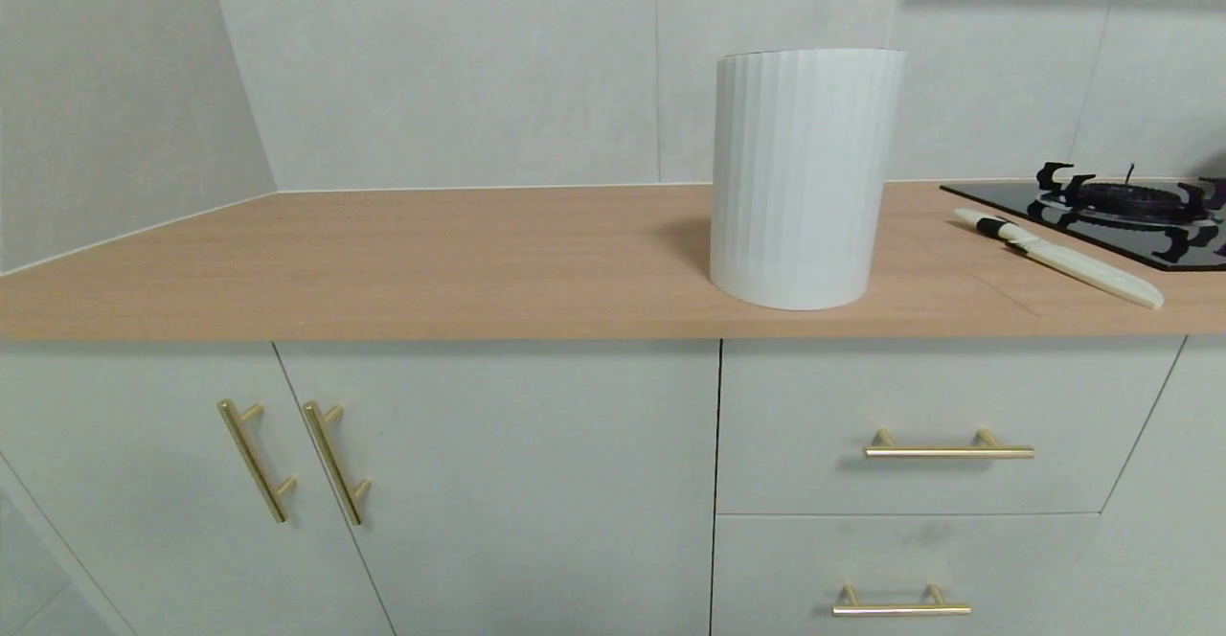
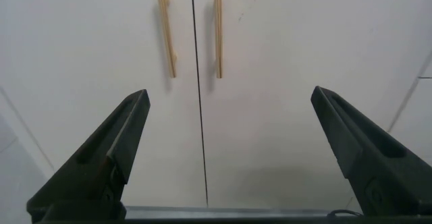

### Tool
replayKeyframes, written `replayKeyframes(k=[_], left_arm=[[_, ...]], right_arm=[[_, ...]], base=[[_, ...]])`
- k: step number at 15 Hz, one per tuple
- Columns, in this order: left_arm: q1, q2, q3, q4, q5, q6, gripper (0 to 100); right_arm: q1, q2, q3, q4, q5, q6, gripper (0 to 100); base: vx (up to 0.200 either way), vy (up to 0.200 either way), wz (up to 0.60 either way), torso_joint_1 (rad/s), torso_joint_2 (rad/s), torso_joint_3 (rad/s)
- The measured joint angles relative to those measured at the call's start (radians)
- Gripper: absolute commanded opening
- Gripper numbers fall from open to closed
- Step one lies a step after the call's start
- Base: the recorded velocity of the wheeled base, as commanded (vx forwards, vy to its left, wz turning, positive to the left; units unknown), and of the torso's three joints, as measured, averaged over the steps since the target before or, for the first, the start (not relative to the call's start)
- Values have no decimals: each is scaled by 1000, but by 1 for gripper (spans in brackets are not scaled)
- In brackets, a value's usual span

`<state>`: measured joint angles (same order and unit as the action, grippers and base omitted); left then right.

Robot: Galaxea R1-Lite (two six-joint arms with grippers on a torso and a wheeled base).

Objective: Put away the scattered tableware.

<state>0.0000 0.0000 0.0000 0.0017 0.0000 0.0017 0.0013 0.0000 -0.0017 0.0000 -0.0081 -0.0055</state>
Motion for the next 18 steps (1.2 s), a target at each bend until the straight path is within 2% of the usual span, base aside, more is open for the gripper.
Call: replayKeyframes(k=[5,14,18], left_arm=[[0,0,0,0,0,1,100],[0,0,0,0,0,1,100],[0,0,0,0,0,0,100]], right_arm=[[0,0,0,0,-1,0,100],[0,-1,0,0,-1,1,100],[0,-1,0,0,-1,2,100]], base=[[0,0,0,0,0,0],[0,-200,0,3,4,-1],[0,0,0,0,0,0]])
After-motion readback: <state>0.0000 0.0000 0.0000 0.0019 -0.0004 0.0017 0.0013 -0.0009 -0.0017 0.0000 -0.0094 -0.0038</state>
